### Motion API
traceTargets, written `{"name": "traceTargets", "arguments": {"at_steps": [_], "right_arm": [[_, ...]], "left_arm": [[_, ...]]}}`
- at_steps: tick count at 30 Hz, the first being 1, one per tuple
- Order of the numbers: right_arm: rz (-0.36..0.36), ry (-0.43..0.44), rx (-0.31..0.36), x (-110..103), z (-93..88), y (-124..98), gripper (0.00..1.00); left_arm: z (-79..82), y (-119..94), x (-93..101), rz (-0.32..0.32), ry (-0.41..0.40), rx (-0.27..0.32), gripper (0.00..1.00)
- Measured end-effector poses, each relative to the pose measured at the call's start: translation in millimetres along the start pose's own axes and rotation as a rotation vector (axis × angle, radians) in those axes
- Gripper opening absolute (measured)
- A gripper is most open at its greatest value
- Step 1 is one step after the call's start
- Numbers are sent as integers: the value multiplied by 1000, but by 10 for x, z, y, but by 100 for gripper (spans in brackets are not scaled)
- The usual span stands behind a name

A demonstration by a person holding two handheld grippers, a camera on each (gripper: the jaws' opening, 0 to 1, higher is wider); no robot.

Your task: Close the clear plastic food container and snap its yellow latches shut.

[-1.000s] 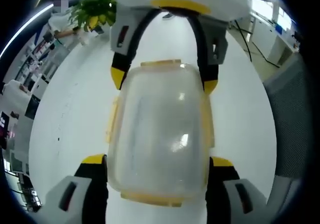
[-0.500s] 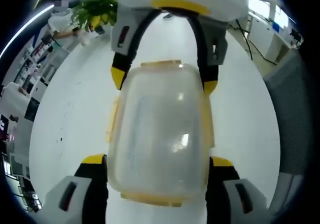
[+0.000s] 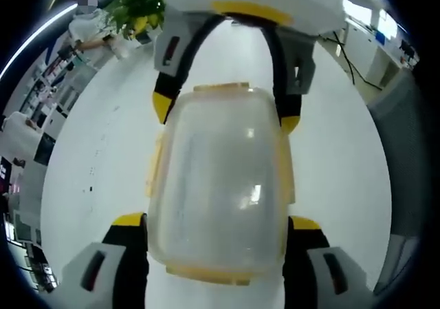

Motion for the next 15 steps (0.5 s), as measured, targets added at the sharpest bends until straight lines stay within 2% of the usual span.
{"name": "traceTargets", "arguments": {"at_steps": [15], "right_arm": [[9,18,-20,79,40,33,82]], "left_arm": [[-22,5,-110,-13,25,-7,78]]}}
Point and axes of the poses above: the point that each gripper's makers call its tool centre point, and the gripper's own axes: y roughly forward along the fingers, x roughly to its right, z roughly out of its top, the point moved 10 cm from there along -y, roughly backward along the fingers, and after that the axes turned 8 degrees about -z, right-handed, at the moved point
